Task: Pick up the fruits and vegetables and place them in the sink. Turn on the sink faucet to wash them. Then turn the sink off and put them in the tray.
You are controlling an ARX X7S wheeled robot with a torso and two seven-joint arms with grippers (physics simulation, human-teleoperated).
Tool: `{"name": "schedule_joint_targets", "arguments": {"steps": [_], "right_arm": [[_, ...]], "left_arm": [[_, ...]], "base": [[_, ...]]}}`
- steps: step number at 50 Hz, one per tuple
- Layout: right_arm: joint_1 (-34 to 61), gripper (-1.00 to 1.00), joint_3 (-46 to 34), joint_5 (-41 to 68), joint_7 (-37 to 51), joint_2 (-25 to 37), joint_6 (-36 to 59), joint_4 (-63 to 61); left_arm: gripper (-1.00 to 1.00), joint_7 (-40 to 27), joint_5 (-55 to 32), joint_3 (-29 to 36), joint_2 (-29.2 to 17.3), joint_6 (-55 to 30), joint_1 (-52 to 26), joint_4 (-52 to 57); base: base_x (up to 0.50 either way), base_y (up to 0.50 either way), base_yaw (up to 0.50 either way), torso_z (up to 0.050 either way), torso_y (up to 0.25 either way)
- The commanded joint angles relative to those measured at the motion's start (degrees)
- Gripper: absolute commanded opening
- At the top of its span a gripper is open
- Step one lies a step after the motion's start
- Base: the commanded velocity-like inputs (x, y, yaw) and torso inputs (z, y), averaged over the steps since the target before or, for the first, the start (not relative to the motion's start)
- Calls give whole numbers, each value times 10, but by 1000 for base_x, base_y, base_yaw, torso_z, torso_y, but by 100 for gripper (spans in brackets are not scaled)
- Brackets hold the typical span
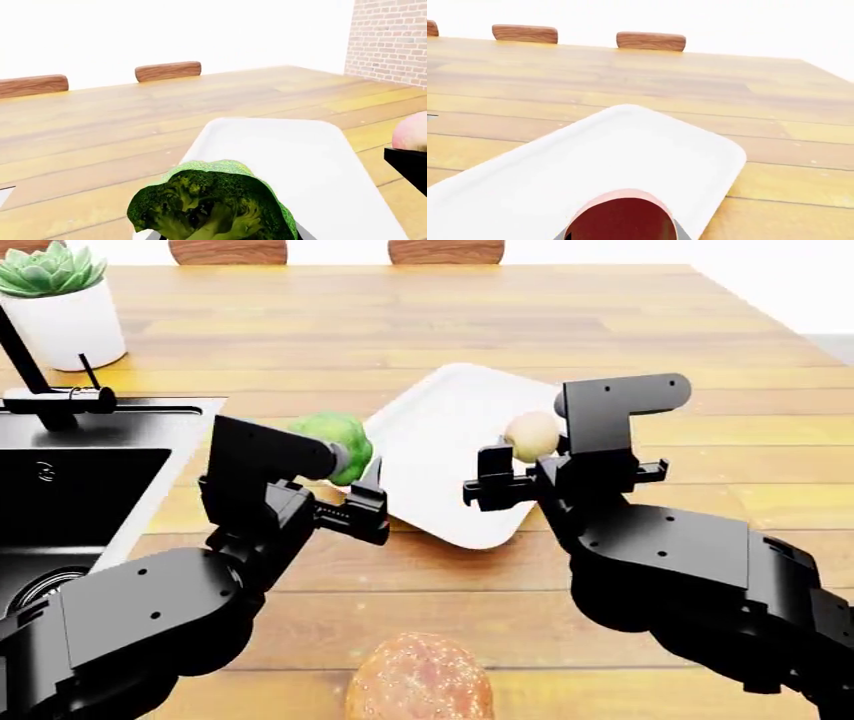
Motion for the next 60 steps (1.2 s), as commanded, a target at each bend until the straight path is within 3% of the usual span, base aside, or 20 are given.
{"name": "schedule_joint_targets", "arguments": {"steps": [1,11,25,43,44,60], "right_arm": [[25,-100,1,-12,-43,-35,17,62],[85,-100,-12,-34,-170,-144,37,292],[130,-100,-39,-86,-439,-387,-10,837],[96,-100,-88,-31,-461,-394,-15,862],[97,100,-93,-26,-462,-394,-15,862],[133,100,-135,15,-467,-394,-39,859]], "left_arm": [[-100,-3,-8,-5,5,-6,-19,-1],[-100,0,-6,-4,12,-13,-30,-1],[-100,7,-5,-7,14,-10,-29,-11],[-100,17,-1,-6,20,-7,-24,-28],[-100,18,-1,-6,20,-7,-24,-29],[-100,23,-3,-7,23,-6,-22,-39]], "base": [[0,0,0,0,0],[0,0,0,0,2],[0,0,0,0,0],[0,0,0,0,0],[0,0,0,0,0],[0,0,0,0,1]]}}
